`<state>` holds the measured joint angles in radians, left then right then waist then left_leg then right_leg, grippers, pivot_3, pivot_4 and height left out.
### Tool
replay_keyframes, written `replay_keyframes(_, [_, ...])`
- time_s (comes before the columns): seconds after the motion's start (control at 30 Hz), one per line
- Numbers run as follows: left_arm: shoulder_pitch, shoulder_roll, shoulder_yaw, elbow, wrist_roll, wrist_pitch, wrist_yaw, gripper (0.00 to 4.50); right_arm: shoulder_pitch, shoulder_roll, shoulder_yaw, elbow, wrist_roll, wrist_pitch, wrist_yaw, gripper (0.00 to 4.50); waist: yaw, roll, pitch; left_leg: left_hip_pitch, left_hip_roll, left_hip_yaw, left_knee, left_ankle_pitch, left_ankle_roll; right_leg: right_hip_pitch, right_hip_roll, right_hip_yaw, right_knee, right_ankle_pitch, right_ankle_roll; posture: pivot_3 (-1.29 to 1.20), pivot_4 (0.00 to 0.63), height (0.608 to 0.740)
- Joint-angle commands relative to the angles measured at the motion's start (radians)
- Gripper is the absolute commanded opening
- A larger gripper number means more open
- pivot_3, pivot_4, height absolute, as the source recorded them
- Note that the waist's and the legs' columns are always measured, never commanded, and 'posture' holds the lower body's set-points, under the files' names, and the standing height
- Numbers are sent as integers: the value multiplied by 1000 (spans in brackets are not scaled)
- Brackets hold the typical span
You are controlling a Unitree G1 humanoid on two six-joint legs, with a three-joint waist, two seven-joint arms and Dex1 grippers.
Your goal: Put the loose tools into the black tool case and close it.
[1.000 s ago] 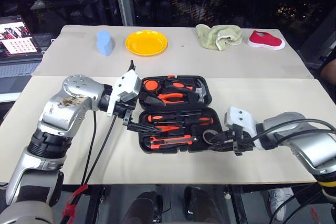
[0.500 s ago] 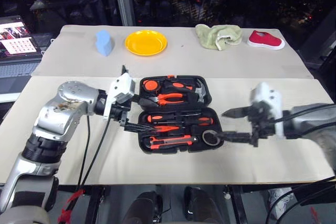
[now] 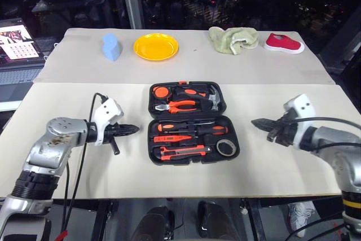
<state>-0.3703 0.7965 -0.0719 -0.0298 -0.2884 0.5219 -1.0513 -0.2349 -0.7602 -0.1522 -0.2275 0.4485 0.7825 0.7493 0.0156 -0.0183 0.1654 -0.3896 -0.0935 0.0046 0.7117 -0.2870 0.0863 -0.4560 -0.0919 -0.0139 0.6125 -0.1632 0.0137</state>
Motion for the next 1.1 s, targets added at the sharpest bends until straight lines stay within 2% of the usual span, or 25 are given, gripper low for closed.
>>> replay_keyframes(0.03, [-45, -26, -34, -16, 37, -15, 31, 84, -40, 1, 43, 25, -44, -59, 1, 60, 1, 0, 0, 0, 0, 0, 0, 0, 0, 0, 0, 0, 0, 0, 0, 0, 150, 740])
replay_keyframes(0.3, [-73, -36, -74, -12, 43, -17, -22, 84, -98, 19, 133, 84, -77, -102, 42, 60, -4, 0, 0, 0, 0, 0, -1, 3, 5, -1, 0, 0, 0, 0, 0, 0, 150, 740])
replay_keyframes(0.5, [-78, -45, -93, -21, 41, -21, -56, 84, -95, 40, 161, 40, -70, -90, 51, 60, -3, 0, 0, 0, 0, 0, -1, 3, 5, 0, 0, 0, -1, 0, 0, 0, 150, 740])
replay_keyframes(0.73, [-30, -14, -122, -105, 12, -22, -153, 84, 4, 19, 157, -142, -10, -43, 90, 60, -3, 0, 0, -1, 0, -1, -2, 2, 6, -2, 1, 0, -1, 0, 0, 0, 150, 740])
replay_keyframes(1.0, [71, 90, -152, -189, 25, -54, -275, 84, 162, -12, 122, -297, 13, -19, 89, 60, -6, 0, 0, 0, 0, -1, -4, 2, 6, -1, 1, 0, -2, 0, 0, 0, 150, 740])
replay_keyframes(1.1, [105, 109, -151, -209, 33, -70, -280, 84, 211, -10, 102, -335, 24, -9, 76, 60, -6, 0, 0, 1, 1, 0, -4, -1, 0, 0, 1, 0, -2, 0, 0, 0, 150, 740])
